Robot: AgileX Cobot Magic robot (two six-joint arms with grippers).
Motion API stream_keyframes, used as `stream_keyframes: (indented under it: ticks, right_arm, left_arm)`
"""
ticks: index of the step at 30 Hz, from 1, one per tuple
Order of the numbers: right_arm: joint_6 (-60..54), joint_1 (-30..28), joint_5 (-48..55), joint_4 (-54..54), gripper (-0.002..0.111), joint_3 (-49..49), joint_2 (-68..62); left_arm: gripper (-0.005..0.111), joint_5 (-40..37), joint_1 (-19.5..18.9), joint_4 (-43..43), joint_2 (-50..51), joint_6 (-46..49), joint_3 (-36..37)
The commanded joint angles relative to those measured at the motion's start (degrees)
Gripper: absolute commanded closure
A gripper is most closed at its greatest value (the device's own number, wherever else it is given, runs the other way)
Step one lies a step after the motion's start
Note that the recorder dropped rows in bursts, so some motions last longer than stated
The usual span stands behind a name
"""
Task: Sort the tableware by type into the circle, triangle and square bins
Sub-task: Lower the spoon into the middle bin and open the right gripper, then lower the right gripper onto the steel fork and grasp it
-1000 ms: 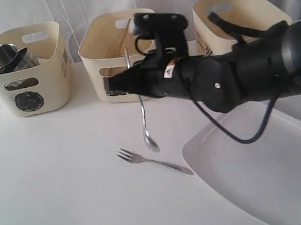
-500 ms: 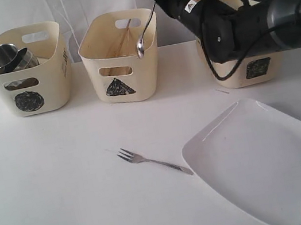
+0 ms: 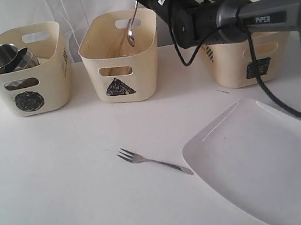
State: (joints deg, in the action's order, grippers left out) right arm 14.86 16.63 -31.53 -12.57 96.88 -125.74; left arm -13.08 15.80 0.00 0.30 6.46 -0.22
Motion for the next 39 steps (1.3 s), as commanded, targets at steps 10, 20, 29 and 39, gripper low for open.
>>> stream_keyframes:
  ticks: [10, 20, 29, 39]
  right_arm:
    - [-14.9, 0.1, 21.0, 0.9, 0.09, 13.0, -6.5]
    - [-27.2, 0.9, 36.9, 2.3, 0.075, 10.2, -0.6]
    - [-40.6, -0.6, 60.5, 2.2, 0.075, -5.6, 16.7]
    - [-49.6, 14.0, 90.3, 7.5, 0.068, -10.7, 16.5]
  left_arm:
    - [0.107, -0.2, 0.3, 0.0, -0.3, -0.1, 0.2]
    - [0.107, -0.2, 0.3, 0.0, -0.3, -0.1, 0.2]
    - [0.107, -0.2, 0.3, 0.0, -0.3, -0.1, 0.2]
    - [0.107, -0.2, 0.3, 0.0, -0.3, -0.1, 0.2]
